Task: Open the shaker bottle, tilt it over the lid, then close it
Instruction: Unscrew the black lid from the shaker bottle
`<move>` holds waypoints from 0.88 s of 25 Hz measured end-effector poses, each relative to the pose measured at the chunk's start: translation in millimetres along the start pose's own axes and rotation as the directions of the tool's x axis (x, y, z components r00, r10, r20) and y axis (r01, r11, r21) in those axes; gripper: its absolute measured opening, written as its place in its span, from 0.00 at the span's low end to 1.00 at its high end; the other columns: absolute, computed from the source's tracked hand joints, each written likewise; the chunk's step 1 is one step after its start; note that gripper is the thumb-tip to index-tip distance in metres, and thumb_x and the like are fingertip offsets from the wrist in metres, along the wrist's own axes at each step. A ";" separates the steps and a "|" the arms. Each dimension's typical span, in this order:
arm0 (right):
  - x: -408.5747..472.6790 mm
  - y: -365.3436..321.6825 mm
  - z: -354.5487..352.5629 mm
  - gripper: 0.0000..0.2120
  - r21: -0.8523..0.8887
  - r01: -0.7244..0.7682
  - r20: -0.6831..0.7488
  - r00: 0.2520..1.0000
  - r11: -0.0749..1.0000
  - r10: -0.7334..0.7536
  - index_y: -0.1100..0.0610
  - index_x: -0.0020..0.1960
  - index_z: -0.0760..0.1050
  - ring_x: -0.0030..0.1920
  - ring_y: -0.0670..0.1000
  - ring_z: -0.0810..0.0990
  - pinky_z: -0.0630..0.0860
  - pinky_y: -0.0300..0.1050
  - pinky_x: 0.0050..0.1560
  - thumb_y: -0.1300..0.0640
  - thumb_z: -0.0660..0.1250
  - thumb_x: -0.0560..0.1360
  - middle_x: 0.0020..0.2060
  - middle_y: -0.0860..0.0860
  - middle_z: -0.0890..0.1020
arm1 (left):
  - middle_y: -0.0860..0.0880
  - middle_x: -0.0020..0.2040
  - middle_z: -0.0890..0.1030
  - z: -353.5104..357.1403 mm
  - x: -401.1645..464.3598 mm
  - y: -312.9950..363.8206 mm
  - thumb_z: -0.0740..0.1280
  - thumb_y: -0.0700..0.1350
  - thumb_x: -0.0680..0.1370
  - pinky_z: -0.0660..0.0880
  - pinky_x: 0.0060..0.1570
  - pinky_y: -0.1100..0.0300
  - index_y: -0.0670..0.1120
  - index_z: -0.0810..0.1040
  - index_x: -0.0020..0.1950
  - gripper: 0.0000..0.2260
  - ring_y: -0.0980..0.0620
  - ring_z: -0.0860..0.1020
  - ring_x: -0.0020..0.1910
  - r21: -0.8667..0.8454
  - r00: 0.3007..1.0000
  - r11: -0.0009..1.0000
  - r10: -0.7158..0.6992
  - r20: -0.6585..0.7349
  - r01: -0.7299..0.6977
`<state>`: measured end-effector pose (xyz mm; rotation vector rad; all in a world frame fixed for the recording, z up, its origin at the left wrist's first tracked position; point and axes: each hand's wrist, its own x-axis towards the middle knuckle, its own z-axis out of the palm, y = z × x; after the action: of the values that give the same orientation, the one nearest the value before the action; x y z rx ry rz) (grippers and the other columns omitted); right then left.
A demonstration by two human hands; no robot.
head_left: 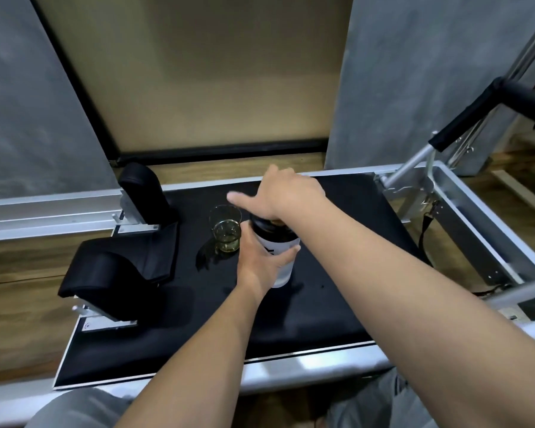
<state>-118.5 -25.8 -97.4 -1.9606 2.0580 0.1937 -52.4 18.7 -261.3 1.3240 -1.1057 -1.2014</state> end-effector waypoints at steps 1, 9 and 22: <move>-4.9 -2.5 5.2 0.48 -0.095 -0.008 0.006 1.000 0.995 0.008 0.58 0.73 0.68 0.59 0.67 0.78 0.78 0.64 0.57 0.21 0.57 0.69 0.66 0.58 0.74 | 0.52 0.67 0.78 1.2 -0.5 4.9 0.78 0.40 0.74 0.82 0.53 0.52 0.76 0.71 0.54 0.30 0.58 0.80 0.52 -0.119 0.999 0.992 -0.043 -0.009 0.042; -0.8 26.3 14.5 0.26 -0.098 0.567 0.021 0.823 0.818 -0.568 0.46 0.66 0.68 0.58 0.57 0.71 0.69 0.53 0.48 0.38 0.67 0.71 0.61 0.44 0.74 | 0.46 0.68 0.74 2.2 -6.5 25.0 0.75 0.29 0.75 0.81 0.41 0.69 0.60 0.71 0.59 0.28 0.60 0.80 0.54 -0.503 0.964 0.828 -0.263 0.042 0.248; 1.9 32.5 36.5 0.33 -0.339 0.546 -0.152 0.772 0.766 -0.618 0.47 0.64 0.70 0.53 0.57 0.71 0.69 0.55 0.50 0.30 0.57 0.65 0.57 0.46 0.76 | 0.58 0.64 0.79 -8.7 -0.1 -8.4 0.84 0.53 0.67 0.78 0.60 0.63 0.43 0.72 0.74 0.40 0.68 0.79 0.57 0.243 0.986 0.963 0.141 -0.083 -0.117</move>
<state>-146.6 -14.7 -135.9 -2.8372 1.4789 0.0924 -43.7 20.4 -269.5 1.4511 -1.2721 -0.9182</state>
